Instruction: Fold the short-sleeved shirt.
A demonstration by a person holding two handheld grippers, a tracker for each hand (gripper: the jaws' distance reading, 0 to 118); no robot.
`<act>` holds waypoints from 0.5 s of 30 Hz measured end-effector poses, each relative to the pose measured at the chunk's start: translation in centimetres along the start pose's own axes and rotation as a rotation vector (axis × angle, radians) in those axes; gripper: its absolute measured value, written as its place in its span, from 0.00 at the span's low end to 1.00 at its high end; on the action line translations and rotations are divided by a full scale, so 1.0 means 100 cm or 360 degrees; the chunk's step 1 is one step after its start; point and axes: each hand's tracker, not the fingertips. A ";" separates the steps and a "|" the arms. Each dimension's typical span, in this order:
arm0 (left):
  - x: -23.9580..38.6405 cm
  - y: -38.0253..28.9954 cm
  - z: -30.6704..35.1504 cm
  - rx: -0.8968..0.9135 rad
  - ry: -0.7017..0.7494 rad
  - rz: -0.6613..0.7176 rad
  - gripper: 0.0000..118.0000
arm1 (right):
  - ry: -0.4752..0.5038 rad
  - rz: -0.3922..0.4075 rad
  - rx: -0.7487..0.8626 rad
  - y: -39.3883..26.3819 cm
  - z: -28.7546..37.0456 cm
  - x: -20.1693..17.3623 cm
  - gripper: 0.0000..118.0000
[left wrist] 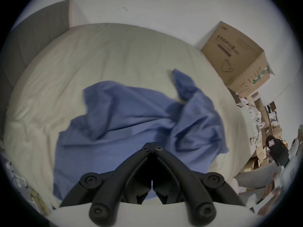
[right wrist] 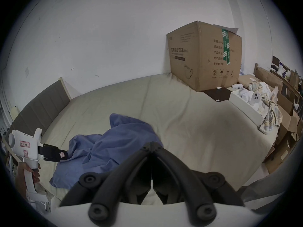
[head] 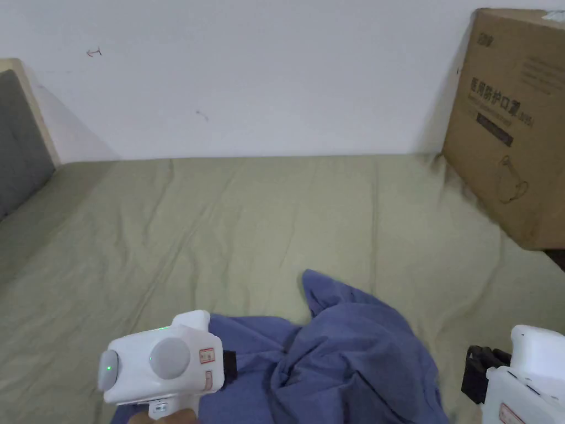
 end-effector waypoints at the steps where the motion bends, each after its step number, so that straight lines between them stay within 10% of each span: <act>1: -0.013 0.000 -0.001 0.0001 0.0024 0.0058 0.00 | 0.0006 0.0011 -0.0015 -0.002 -0.002 -0.001 0.00; 3: -0.035 0.011 -0.001 0.0017 0.0044 0.0151 0.13 | 0.0017 0.0036 -0.0050 -0.005 -0.007 -0.005 0.00; 5: -0.052 0.032 -0.004 0.0003 0.0096 0.0191 0.68 | 0.0018 0.0049 -0.0071 -0.006 -0.012 -0.006 0.00; 7: -0.062 0.059 -0.012 0.0021 0.0094 0.0186 0.78 | 0.0014 0.0058 -0.0089 -0.006 -0.019 -0.006 0.00; 8: -0.068 0.073 -0.020 0.0031 0.0101 0.0181 1.00 | 0.0006 0.0062 -0.0099 -0.005 -0.023 -0.007 0.00; 15: -0.085 0.137 -0.114 -0.0228 0.0213 0.0349 0.93 | -0.0033 0.0046 -0.0192 -0.011 -0.055 0.004 0.00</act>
